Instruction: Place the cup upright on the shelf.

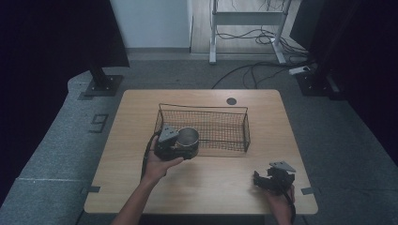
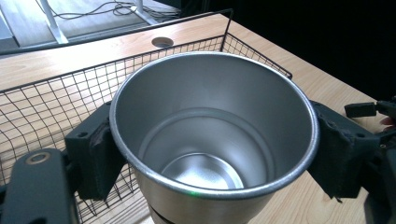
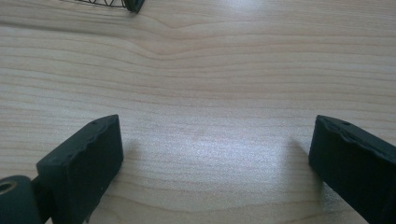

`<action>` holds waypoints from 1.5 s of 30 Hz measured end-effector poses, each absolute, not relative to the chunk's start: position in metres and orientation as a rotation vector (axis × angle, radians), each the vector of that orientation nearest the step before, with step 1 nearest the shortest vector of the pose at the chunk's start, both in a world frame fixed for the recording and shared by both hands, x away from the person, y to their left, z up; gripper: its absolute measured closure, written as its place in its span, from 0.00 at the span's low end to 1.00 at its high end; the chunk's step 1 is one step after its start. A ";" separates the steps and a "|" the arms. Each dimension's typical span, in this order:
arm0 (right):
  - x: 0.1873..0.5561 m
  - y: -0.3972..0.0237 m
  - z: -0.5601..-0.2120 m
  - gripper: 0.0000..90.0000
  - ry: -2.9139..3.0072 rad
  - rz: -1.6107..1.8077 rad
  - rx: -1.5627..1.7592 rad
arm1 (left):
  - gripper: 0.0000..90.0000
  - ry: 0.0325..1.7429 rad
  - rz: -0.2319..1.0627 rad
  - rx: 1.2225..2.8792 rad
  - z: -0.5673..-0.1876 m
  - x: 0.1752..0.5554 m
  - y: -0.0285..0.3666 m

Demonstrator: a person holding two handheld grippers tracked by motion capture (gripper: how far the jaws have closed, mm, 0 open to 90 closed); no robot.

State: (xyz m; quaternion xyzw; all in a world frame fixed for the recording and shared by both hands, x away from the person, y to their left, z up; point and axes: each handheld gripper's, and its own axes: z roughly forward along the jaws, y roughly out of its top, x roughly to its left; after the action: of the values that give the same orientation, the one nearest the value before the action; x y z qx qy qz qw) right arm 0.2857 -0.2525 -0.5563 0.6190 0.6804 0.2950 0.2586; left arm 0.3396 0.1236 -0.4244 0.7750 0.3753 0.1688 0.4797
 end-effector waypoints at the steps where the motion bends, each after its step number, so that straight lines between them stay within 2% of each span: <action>1: 0.286 -0.252 -0.556 0.03 1.844 0.800 1.679 | 0.18 0.916 0.413 1.892 -0.424 0.341 0.124; 45: 0.286 -0.253 -0.556 0.04 1.846 0.799 1.676 | 0.18 0.953 0.380 1.881 -0.415 0.374 0.124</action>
State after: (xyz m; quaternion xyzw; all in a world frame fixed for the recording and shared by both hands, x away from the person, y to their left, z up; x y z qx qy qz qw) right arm 0.2858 -0.2528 -0.5562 0.6183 0.6811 0.2947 0.2587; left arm 0.3735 0.1238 -0.4152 0.7705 0.3904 0.1559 0.4792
